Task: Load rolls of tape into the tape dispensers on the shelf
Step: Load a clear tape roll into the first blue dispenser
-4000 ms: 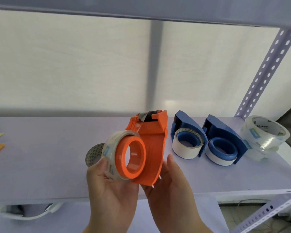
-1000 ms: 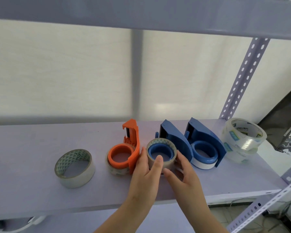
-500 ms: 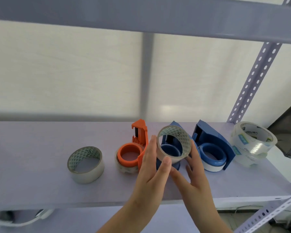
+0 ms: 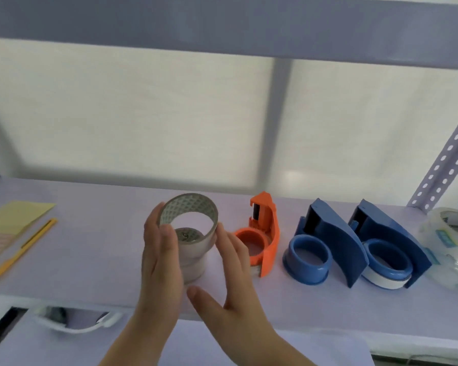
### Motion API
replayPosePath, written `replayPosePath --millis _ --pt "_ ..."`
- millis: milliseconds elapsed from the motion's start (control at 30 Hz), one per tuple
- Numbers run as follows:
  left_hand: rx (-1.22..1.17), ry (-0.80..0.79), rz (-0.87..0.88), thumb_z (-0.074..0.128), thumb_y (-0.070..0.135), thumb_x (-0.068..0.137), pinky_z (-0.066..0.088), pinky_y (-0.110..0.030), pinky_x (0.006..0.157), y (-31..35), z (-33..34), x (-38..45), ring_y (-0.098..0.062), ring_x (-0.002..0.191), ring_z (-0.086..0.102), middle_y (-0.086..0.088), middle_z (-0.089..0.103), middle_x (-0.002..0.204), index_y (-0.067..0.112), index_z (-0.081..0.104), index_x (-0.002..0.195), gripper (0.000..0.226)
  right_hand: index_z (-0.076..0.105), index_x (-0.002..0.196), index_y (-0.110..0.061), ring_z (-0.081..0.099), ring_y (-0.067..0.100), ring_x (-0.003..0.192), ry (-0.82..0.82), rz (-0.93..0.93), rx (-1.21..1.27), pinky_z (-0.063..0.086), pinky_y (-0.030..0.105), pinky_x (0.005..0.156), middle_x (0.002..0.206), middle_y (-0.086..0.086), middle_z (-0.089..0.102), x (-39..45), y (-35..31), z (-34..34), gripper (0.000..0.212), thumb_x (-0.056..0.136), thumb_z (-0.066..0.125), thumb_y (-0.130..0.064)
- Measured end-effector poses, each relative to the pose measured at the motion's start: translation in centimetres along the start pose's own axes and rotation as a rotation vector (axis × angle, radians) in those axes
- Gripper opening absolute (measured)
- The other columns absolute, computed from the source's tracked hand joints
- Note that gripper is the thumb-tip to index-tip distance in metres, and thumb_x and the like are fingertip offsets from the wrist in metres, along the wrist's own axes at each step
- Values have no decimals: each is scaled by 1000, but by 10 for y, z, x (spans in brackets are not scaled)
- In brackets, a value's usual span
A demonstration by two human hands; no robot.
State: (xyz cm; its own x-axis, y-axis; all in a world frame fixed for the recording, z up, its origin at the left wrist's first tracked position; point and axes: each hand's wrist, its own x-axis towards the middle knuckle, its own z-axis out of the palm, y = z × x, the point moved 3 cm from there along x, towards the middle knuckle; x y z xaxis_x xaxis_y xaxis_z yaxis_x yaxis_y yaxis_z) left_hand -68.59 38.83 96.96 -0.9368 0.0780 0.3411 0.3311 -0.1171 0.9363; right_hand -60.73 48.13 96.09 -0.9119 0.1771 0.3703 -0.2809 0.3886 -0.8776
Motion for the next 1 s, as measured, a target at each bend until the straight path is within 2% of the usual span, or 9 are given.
replayPosePath --millis 100,200,233,300,500,667,767,867,1000 --pt "54 -41 -106 28 68 77 36 -47 110 -14 -9 4 -13 126 48 1 50 138 29 33 139 73 11 146 -33 13 -10 139 -13 45 31 18 6 109 147 -26 15 4 11 13 90 79 65 -6" --pt "142 -55 -125 25 73 75 29 -46 115 -21 -15 4 -12 136 36 5 39 147 34 26 141 77 14 148 -33 24 -3 140 -44 112 135 25 31 117 152 -19 28 7 18 20 89 80 64 -3" --pt "164 -63 -124 24 75 75 26 -47 117 -23 -17 5 -12 138 33 7 37 147 36 25 141 76 13 149 -32 26 -3 140 -54 129 160 26 34 117 152 -20 30 7 18 22 90 81 63 -1" --pt "188 -84 -130 23 76 75 21 -48 118 -25 -17 6 -12 140 29 9 37 148 37 24 140 76 12 149 -30 26 -5 139 -56 150 182 26 33 117 151 -21 31 7 19 25 90 81 63 1" --pt "85 -82 -177 30 72 72 31 -43 114 -27 -24 7 -11 133 40 4 40 146 31 28 141 80 14 149 -23 23 -3 141 -31 144 157 22 34 118 153 -18 28 7 25 33 90 78 66 -3" --pt "4 -101 -163 35 67 77 35 -47 111 -29 -29 10 -14 126 48 2 52 134 38 41 127 58 17 148 -27 26 6 142 5 135 184 24 41 117 153 -13 31 6 27 38 89 77 66 -6" --pt "10 -126 -140 36 63 78 38 -45 108 -27 -30 11 -14 122 51 1 56 127 34 45 122 54 18 146 -28 28 14 142 39 136 198 26 45 116 153 -4 32 7 28 39 87 77 67 -11" --pt "2 -138 -142 37 64 76 39 -41 107 -28 -32 12 -12 121 50 3 56 127 42 45 116 47 19 146 -28 28 16 142 78 134 169 27 45 115 153 0 30 7 29 42 87 76 68 -14" --pt "32 -170 -163 35 69 74 33 -43 113 -38 -37 13 -10 132 42 3 43 142 31 34 137 74 20 147 -30 28 17 142 114 121 107 27 43 115 152 0 29 8 30 47 88 75 69 -16"
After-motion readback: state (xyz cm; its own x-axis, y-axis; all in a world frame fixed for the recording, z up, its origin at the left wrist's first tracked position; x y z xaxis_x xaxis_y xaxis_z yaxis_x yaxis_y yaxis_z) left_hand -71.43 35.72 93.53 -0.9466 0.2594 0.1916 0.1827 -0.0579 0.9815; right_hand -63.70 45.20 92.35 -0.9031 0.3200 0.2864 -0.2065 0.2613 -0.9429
